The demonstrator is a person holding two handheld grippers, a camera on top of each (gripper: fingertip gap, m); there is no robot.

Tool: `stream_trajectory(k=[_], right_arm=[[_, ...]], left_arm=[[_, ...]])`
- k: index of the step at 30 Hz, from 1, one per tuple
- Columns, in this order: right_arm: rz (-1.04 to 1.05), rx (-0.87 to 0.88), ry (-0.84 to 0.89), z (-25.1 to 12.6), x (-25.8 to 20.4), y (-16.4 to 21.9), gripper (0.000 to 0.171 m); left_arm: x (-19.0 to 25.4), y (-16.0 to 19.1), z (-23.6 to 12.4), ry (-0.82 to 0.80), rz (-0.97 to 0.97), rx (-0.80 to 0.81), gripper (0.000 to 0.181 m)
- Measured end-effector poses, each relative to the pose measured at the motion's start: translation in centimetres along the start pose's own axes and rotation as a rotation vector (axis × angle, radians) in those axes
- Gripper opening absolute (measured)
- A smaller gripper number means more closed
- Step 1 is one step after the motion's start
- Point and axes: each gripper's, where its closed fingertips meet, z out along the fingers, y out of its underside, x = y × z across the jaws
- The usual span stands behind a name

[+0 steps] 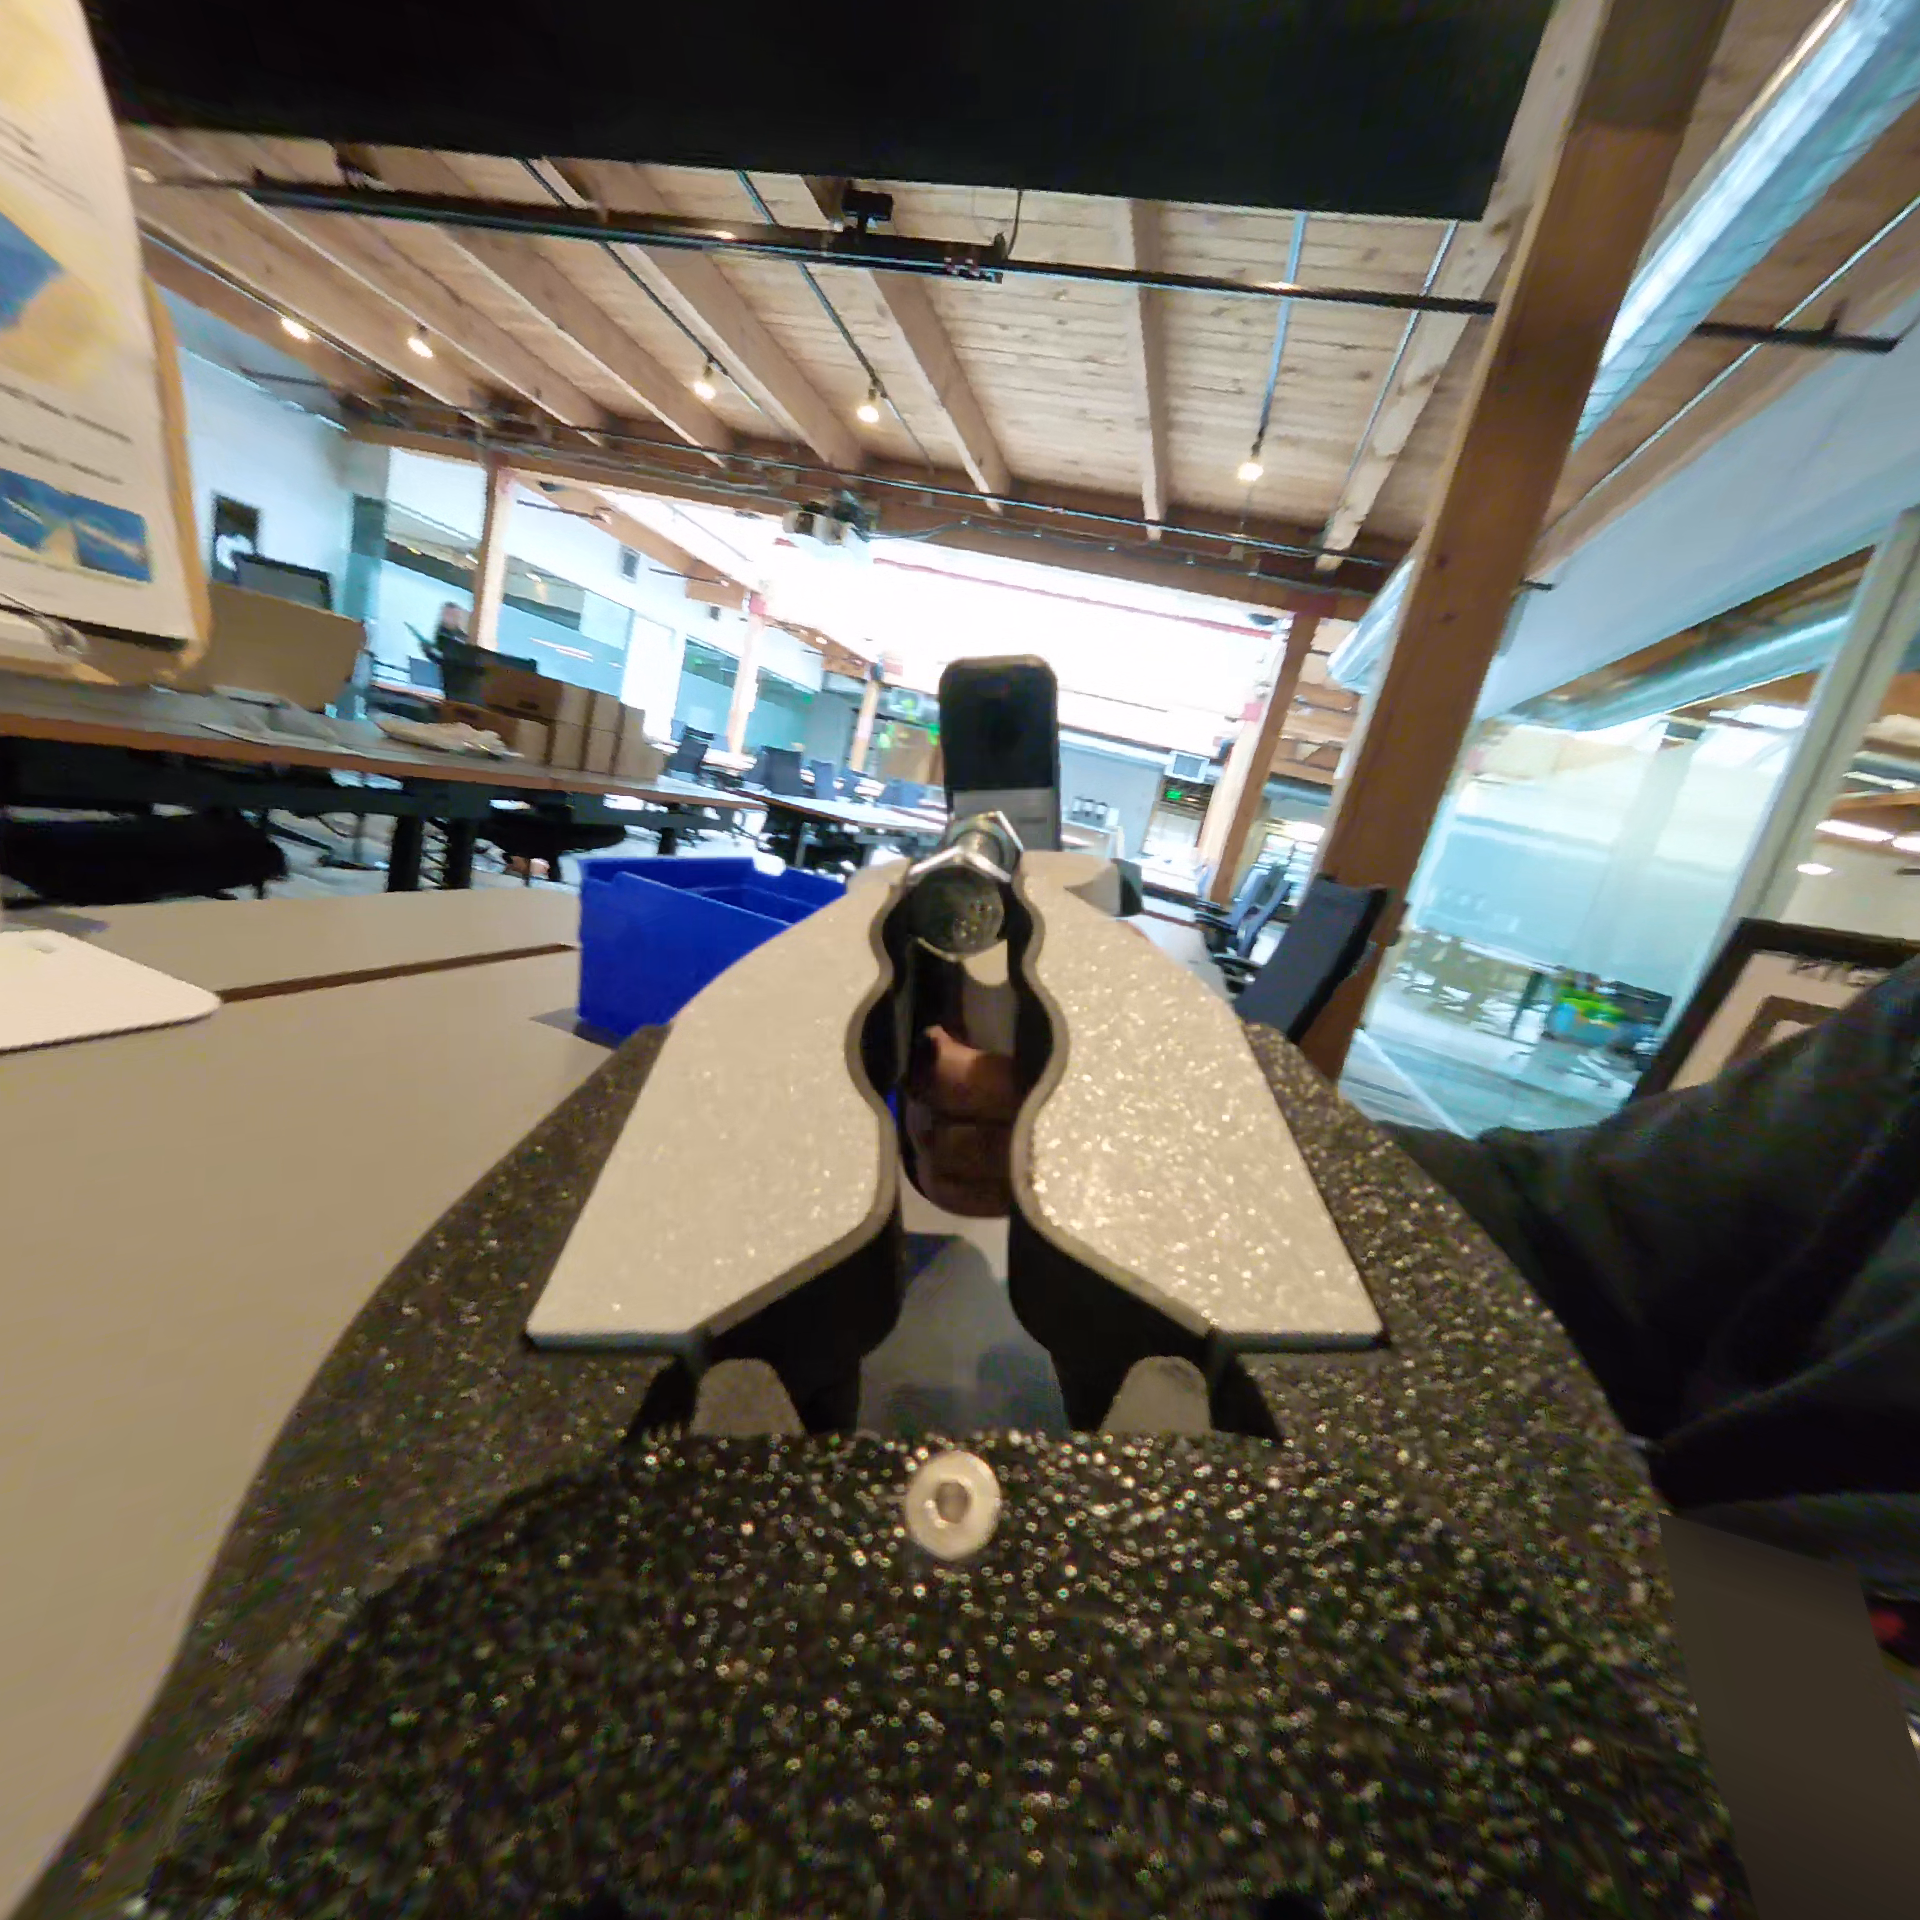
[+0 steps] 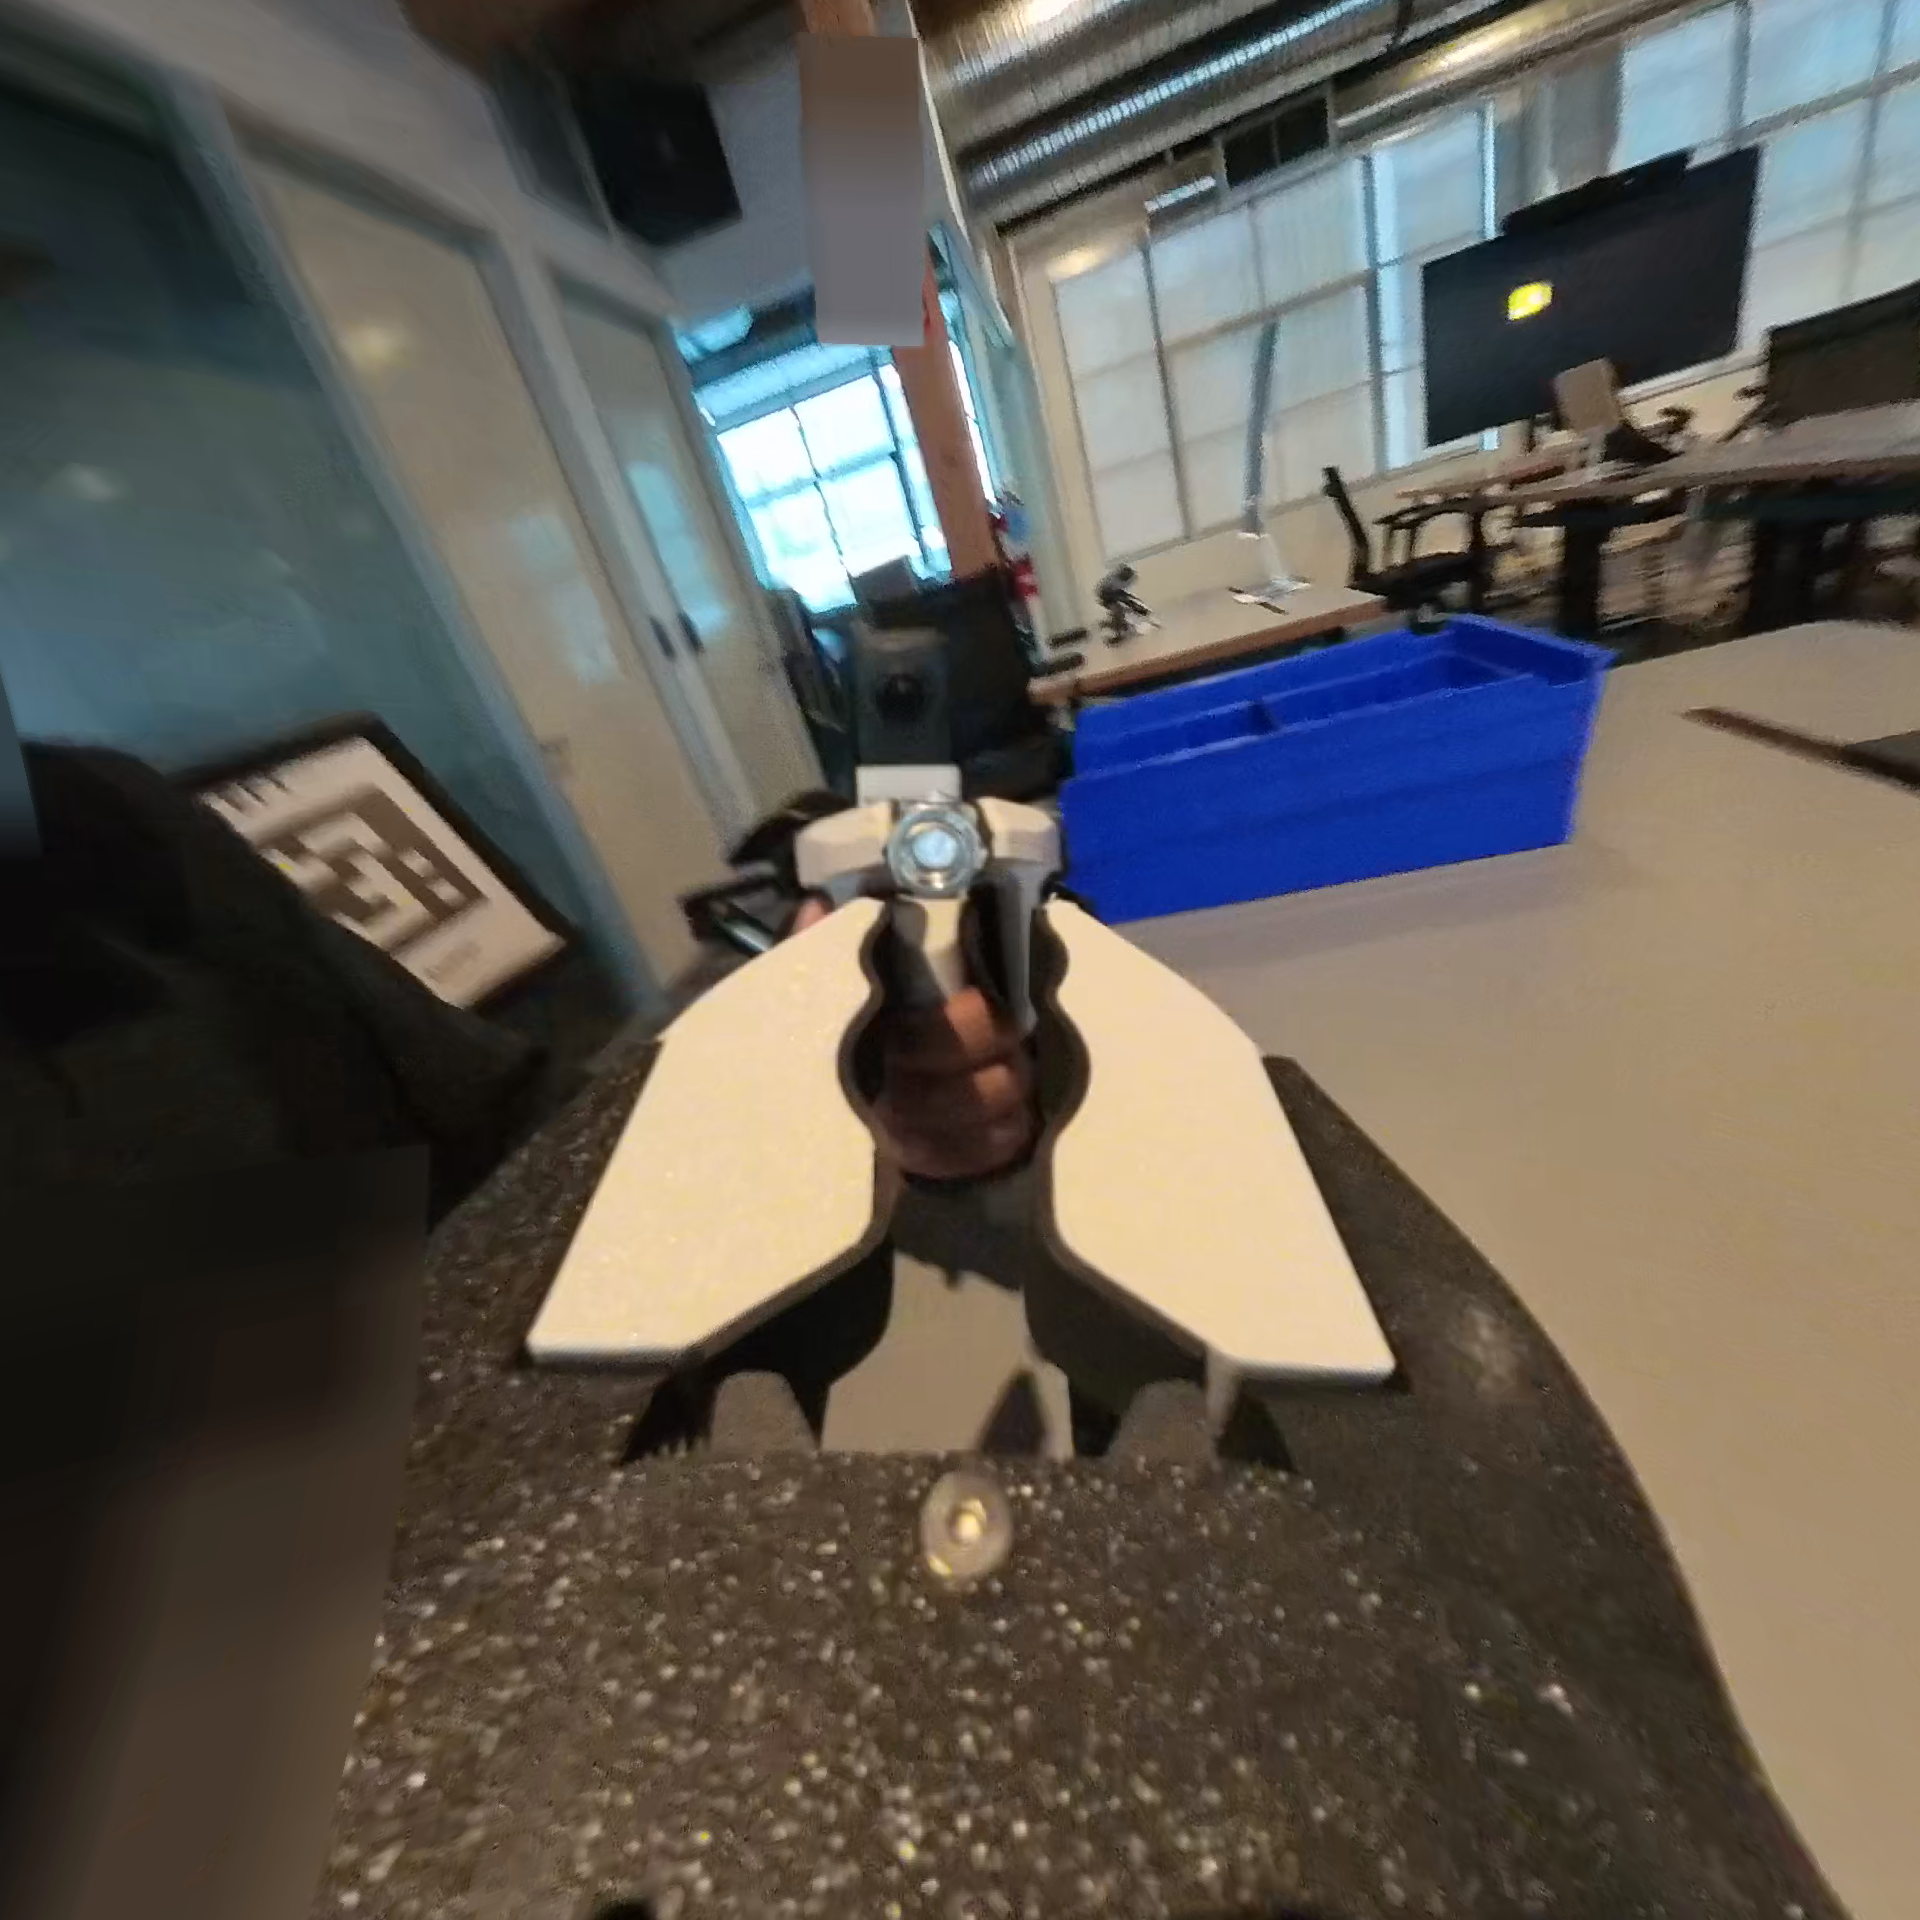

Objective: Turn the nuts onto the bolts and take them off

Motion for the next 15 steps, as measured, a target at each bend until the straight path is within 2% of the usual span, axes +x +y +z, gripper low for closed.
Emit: stream_trajectory(k=[9, 15], right_arm=[[-0.63, -0.164, 0.172, -2.3, -0.6, 0.5, 0.023], [-0.808, -0.182, 0.169, -2.3, -1.9, 0.9, 0.025]], left_arm=[[0.6, 1.4, 0.0, 0.155, -0.204, -0.058, 0.017], [1.1, 2.9, 0.6, 0.186, -0.224, -0.147, 0.017]])
